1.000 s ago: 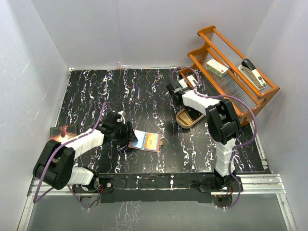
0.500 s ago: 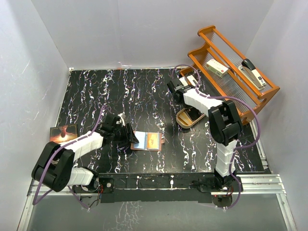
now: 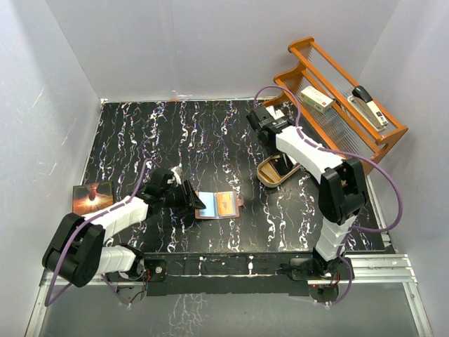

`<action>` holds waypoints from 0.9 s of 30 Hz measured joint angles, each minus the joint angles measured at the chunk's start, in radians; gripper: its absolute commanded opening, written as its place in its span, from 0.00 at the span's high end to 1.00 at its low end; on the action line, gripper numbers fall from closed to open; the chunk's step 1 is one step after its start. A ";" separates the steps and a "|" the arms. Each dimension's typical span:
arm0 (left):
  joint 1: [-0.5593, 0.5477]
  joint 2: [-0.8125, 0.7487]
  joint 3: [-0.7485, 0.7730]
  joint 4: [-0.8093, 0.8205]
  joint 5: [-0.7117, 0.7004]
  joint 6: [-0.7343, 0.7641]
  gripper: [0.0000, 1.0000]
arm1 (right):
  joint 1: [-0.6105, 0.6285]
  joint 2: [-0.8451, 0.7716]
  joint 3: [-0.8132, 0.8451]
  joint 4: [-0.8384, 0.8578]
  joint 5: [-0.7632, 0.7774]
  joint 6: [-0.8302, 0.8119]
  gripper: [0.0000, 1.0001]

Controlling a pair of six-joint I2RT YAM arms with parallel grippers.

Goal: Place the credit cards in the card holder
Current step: Pick up the credit card from the storage box, then insert the credit card into the card holder.

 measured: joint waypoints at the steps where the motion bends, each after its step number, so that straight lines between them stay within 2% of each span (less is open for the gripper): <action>1: 0.000 -0.009 0.000 0.002 0.000 -0.003 0.52 | 0.006 -0.008 0.002 -0.005 -0.008 0.005 1.00; 8: 0.000 -0.039 0.046 -0.076 -0.046 0.028 0.52 | 0.119 -0.116 0.003 -0.050 -0.095 0.108 1.00; 11: 0.000 -0.042 0.079 -0.108 -0.066 0.051 0.58 | 0.188 -0.162 0.003 -0.048 -0.151 0.157 1.00; 13: 0.000 -0.050 0.093 -0.115 -0.071 0.063 0.69 | 0.223 -0.200 -0.014 -0.019 -0.213 0.185 1.00; 15: 0.000 -0.062 0.099 -0.117 -0.076 0.075 0.87 | 0.243 -0.250 -0.068 0.033 -0.290 0.214 1.00; 17: 0.000 -0.068 0.106 -0.117 -0.080 0.087 0.97 | 0.246 -0.312 -0.153 0.098 -0.384 0.248 1.00; 18: 0.000 -0.065 0.108 -0.116 -0.082 0.094 0.99 | 0.244 -0.342 -0.204 0.139 -0.433 0.270 1.00; 27: 0.000 -0.012 0.069 -0.006 -0.043 0.094 1.00 | 0.242 -0.412 -0.494 0.457 -0.757 0.452 1.00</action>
